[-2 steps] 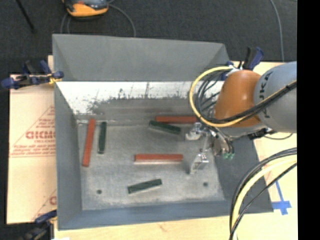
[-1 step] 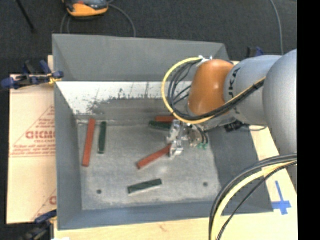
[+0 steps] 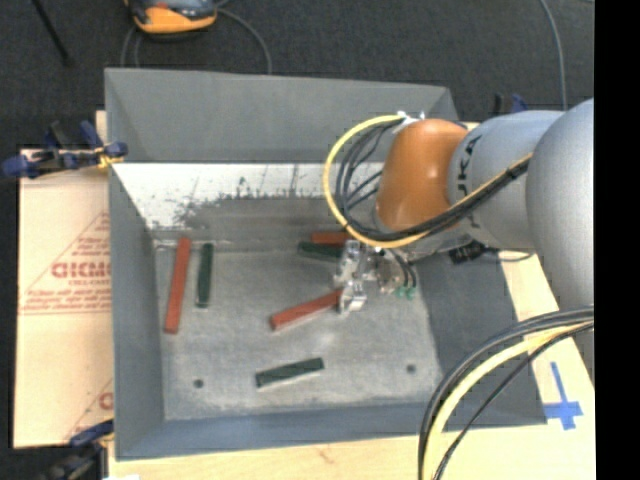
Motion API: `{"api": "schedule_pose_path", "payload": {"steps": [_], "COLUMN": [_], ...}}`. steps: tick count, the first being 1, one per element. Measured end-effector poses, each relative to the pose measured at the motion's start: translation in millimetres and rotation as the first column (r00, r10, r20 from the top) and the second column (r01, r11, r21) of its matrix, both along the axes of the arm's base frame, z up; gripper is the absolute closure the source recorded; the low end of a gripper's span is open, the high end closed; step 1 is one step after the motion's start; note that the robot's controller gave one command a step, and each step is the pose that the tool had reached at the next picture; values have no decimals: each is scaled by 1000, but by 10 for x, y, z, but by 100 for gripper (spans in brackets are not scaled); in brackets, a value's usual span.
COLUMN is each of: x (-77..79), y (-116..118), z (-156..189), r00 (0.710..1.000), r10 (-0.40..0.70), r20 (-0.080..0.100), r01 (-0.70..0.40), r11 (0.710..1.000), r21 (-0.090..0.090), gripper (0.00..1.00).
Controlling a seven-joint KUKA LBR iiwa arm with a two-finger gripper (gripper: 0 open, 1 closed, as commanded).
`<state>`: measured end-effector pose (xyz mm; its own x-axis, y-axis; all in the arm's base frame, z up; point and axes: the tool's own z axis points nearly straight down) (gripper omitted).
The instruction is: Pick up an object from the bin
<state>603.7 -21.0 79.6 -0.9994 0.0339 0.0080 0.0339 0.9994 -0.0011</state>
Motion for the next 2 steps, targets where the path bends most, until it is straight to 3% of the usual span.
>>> {"api": "schedule_pose_path", "payload": {"steps": [1,2], "x": [206,-21], "y": [8,116], "z": [381,1320], "r00": [1000,998], "r10": [26,63], "r20": [10,12], "r01": [-26,-63], "r11": [1000,998], "r21": [-1,-1], "gripper": [100,100]}}
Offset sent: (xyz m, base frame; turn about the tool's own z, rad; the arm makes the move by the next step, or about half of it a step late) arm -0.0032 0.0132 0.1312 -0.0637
